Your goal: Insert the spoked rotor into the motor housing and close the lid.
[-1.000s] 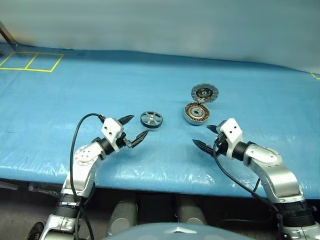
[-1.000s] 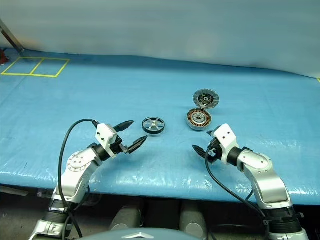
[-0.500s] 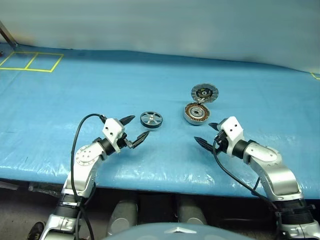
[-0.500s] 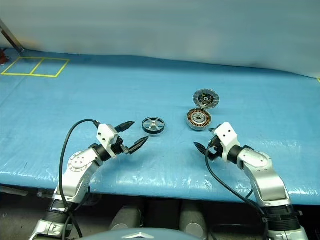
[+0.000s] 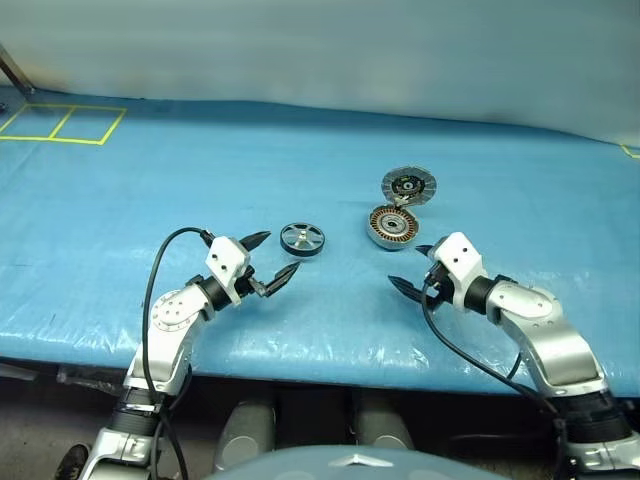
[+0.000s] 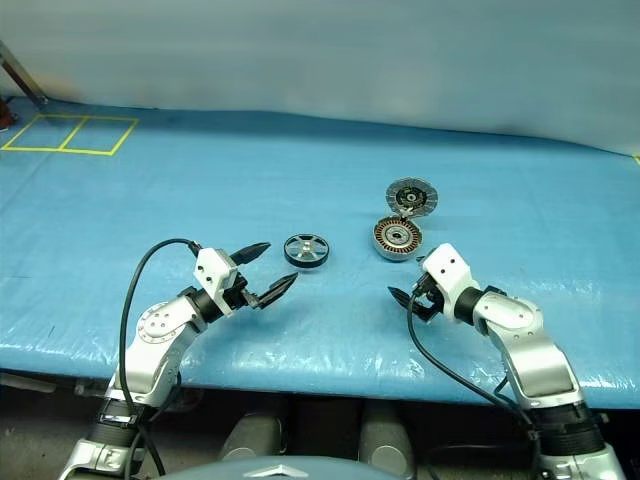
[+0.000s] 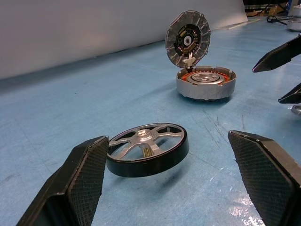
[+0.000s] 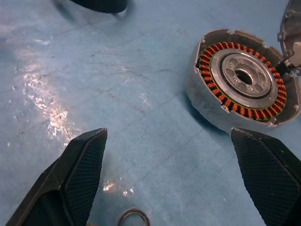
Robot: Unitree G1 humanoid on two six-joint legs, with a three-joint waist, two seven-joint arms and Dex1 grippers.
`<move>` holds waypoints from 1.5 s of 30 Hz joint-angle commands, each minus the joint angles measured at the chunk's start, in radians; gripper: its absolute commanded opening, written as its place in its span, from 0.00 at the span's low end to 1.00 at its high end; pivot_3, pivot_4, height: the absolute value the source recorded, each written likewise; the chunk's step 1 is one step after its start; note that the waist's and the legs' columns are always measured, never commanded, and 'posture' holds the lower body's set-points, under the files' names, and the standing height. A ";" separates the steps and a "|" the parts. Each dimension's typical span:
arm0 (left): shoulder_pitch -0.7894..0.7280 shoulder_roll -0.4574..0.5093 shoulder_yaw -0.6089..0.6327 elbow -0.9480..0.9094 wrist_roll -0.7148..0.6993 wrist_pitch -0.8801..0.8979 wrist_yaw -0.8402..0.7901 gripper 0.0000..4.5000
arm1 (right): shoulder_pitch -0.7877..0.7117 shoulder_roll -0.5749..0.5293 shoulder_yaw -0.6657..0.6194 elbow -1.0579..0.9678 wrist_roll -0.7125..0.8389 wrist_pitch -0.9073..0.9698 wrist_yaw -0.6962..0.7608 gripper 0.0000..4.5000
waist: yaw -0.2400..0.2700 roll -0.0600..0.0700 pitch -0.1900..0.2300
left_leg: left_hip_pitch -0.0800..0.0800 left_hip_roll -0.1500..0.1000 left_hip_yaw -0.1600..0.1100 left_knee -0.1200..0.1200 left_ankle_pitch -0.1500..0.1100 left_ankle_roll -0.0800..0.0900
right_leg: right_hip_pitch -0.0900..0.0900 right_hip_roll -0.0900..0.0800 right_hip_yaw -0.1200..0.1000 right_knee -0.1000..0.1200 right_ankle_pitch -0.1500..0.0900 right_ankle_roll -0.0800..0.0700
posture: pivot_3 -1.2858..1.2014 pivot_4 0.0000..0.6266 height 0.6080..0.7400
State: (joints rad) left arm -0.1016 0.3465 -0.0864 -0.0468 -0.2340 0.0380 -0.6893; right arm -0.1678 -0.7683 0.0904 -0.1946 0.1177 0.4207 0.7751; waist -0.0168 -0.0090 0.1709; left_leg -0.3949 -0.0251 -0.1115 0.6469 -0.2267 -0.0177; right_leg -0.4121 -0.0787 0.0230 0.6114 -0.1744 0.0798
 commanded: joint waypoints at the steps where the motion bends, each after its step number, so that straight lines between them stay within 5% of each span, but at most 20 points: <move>1: -0.027 -0.002 -0.006 -0.023 0.011 -0.010 0.003 0.99 | -0.163 -0.085 0.088 0.047 -0.082 -0.040 0.132 0.98 | -0.003 0.000 0.000 | 0.000 0.000 0.000 0.000 0.000 0.000 | 0.000 0.000 0.000 0.000 0.000 0.000 | 0.52 0.24 1.00; 11: 0.041 -0.025 0.004 -0.055 0.022 -0.023 0.046 0.99 | -0.572 -0.039 0.331 0.491 -0.260 -0.208 0.381 0.98 | -0.006 0.000 0.002 | -0.001 -0.001 0.001 -0.001 -0.002 0.002 | -0.001 -0.002 -0.001 -0.002 0.000 0.001 | 0.52 0.24 1.00; 31: 0.071 -0.022 0.008 -0.076 0.026 -0.020 0.065 0.99 | -0.660 0.089 0.330 0.756 -0.354 -0.316 0.394 0.98 | -0.006 0.000 0.002 | -0.001 -0.001 0.001 -0.001 -0.002 0.002 | -0.001 -0.002 -0.001 -0.001 0.001 0.000 | 0.52 0.24 1.00; 38: 0.067 -0.019 0.009 -0.075 0.029 -0.020 0.064 0.99 | -0.635 0.111 0.304 0.788 -0.350 -0.303 0.357 0.56 | -0.002 0.000 0.002 | 0.000 -0.001 0.000 0.000 -0.002 0.002 | 0.001 -0.002 -0.001 -0.001 0.001 0.000 | 0.52 0.24 1.00; 45: 0.066 -0.012 0.012 -0.075 0.030 -0.019 0.059 0.99 | -0.567 0.105 0.283 0.674 -0.342 -0.295 0.346 0.49 | -0.004 0.000 0.001 | 0.001 -0.001 0.000 0.000 -0.002 0.002 | 0.001 -0.001 -0.001 -0.001 0.001 0.000 | 0.52 0.24 1.00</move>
State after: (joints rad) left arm -0.0291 0.3276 -0.0856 -0.0820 -0.2031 0.0333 -0.6324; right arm -0.7620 -0.6625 0.3758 0.5229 -0.2300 0.1183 1.1158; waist -0.0204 -0.0086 0.1722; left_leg -0.3942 -0.0260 -0.1115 0.6465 -0.2284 -0.0160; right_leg -0.4111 -0.0799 0.0220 0.6108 -0.1734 0.0798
